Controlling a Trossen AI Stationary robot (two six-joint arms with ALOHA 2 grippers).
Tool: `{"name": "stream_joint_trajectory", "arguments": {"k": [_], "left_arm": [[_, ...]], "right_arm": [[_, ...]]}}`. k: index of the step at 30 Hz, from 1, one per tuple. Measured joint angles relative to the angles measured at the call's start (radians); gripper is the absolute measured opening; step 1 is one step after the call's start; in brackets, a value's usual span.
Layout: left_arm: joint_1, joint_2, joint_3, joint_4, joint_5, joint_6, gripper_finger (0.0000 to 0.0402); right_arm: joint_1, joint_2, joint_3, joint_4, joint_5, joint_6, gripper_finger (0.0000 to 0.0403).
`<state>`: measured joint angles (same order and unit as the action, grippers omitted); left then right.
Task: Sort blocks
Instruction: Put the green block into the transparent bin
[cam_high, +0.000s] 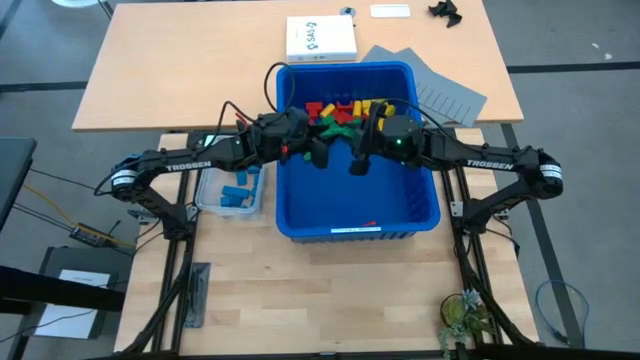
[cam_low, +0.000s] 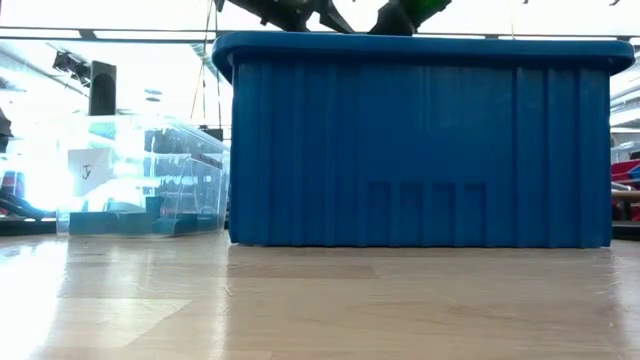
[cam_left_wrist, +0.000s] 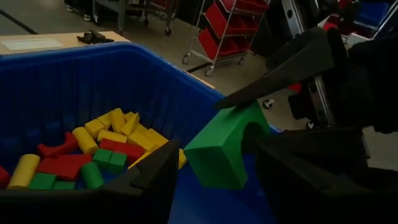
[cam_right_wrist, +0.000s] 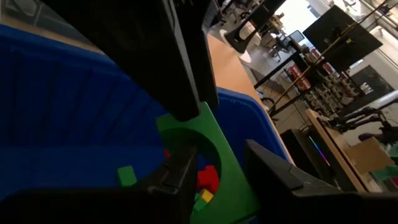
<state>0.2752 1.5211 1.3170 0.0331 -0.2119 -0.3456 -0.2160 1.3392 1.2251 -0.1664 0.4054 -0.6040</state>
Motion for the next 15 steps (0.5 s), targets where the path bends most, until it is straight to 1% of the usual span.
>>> {"name": "stream_joint_trajectory", "arguments": {"k": [4,8,12,15], "left_arm": [[0.001,0.000,0.000,-0.009,0.001,0.034,0.0218],[0.007,-0.001,0.000,0.002,0.035,0.053,0.0218],[0.012,-0.020,0.000,0.002,0.063,0.049,0.0218],[0.013,-0.028,0.001,0.049,0.118,0.028,0.0218]], "right_arm": [[0.000,-0.001,0.000,0.002,0.001,0.000,0.0113],[0.006,-0.003,0.000,0.029,-0.033,-0.003,0.0113],[0.039,-0.022,0.000,0.035,0.003,-0.055,0.0113],[0.061,-0.041,0.000,0.060,0.008,-0.079,0.0113]]}}
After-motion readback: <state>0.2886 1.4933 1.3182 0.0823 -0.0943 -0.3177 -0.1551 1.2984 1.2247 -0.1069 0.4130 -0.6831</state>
